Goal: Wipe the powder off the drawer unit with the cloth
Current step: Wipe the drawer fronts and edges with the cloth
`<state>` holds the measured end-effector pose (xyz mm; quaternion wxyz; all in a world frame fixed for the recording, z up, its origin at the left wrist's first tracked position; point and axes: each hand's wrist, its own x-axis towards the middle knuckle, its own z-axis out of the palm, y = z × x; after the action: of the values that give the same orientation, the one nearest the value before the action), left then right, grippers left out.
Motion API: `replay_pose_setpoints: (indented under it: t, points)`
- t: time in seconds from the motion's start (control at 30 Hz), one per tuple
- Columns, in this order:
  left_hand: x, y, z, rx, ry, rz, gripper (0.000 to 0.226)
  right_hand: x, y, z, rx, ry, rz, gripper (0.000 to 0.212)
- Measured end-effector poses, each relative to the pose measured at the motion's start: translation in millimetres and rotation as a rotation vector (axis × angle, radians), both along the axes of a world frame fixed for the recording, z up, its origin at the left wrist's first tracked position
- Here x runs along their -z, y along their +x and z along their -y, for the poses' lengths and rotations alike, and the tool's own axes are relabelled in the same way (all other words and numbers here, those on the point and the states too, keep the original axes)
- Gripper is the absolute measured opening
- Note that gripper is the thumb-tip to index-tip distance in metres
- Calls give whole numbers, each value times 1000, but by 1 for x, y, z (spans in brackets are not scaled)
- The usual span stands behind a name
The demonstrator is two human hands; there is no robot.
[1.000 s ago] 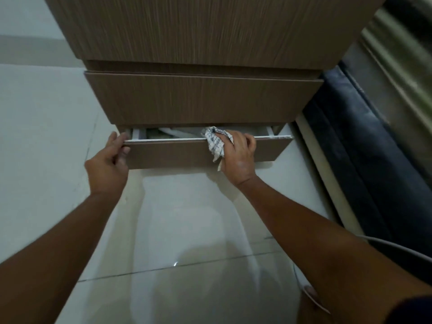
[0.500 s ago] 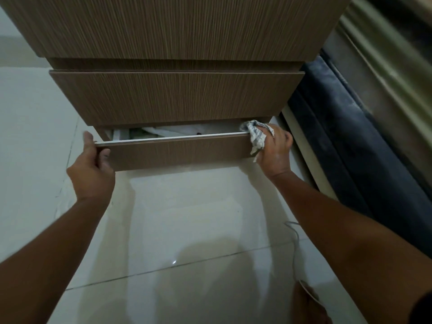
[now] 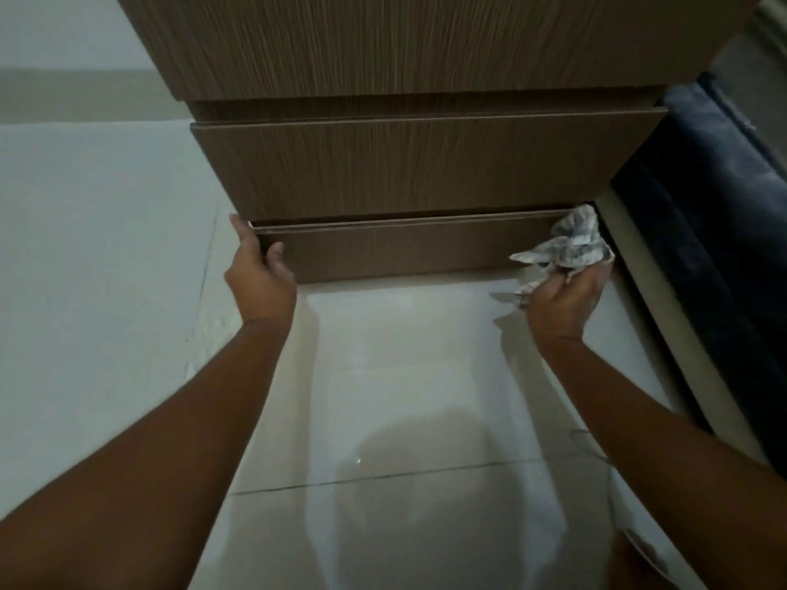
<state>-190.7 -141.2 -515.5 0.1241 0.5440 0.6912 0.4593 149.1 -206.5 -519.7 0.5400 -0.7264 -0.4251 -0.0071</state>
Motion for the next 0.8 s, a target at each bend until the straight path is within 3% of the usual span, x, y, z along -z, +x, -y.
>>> replay_pose_setpoints:
  t: [0.3, 0.5, 0.63, 0.8]
  points:
    - [16, -30, 3, 224, -22, -165, 66, 13, -125, -41, -640, 193, 331, 54]
    - [25, -46, 1, 361, 10, -260, 69, 50, -193, -67, -723, 184, 622, 36]
    - [35, -44, 0, 366, -76, -178, 82, 74, -225, -82, -628, 68, 952, 69]
    - [45, -44, -8, 374, -104, -140, 91, 91, -216, -100, -570, 76, 1132, 65]
